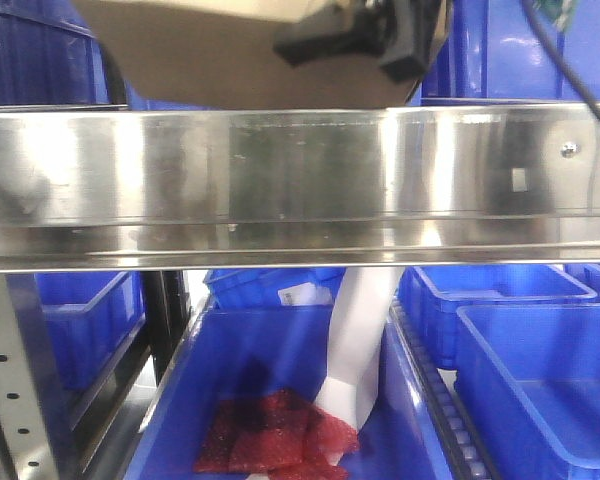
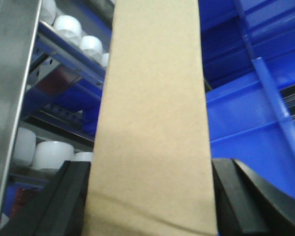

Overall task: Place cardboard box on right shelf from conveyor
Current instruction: 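Lower the box onto the shelf and open the right gripper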

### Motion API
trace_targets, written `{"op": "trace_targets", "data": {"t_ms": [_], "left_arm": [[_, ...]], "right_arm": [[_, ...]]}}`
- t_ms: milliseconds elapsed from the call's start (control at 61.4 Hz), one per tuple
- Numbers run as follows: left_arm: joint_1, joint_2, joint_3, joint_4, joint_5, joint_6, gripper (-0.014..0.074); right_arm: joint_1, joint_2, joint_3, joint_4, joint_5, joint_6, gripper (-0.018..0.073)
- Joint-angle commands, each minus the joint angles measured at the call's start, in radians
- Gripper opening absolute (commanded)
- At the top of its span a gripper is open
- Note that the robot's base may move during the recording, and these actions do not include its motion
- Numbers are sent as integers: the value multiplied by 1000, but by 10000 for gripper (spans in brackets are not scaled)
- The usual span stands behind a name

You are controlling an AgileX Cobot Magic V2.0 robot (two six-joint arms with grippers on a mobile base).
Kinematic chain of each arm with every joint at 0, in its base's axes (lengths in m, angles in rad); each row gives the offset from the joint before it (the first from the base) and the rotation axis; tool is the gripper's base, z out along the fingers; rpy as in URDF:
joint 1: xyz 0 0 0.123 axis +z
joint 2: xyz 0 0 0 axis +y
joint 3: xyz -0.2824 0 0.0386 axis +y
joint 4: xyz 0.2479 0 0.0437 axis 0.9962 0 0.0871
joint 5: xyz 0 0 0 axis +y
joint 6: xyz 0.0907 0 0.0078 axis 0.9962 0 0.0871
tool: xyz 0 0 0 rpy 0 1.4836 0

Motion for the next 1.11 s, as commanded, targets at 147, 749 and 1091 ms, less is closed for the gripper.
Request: {"op": "trace_targets", "data": {"t_ms": [147,749,1091], "left_arm": [[-6,-12,-4,-7,-91,-5,-119],[-6,-12,-4,-7,-91,-5,-119],[-6,-12,-4,-7,-91,-5,-119]], "right_arm": [[-6,-17,-41,41,-14,-6,127],[-11,-41,-41,44,25,99,603],[-11,-134,-41,121,16,260,603]]}}
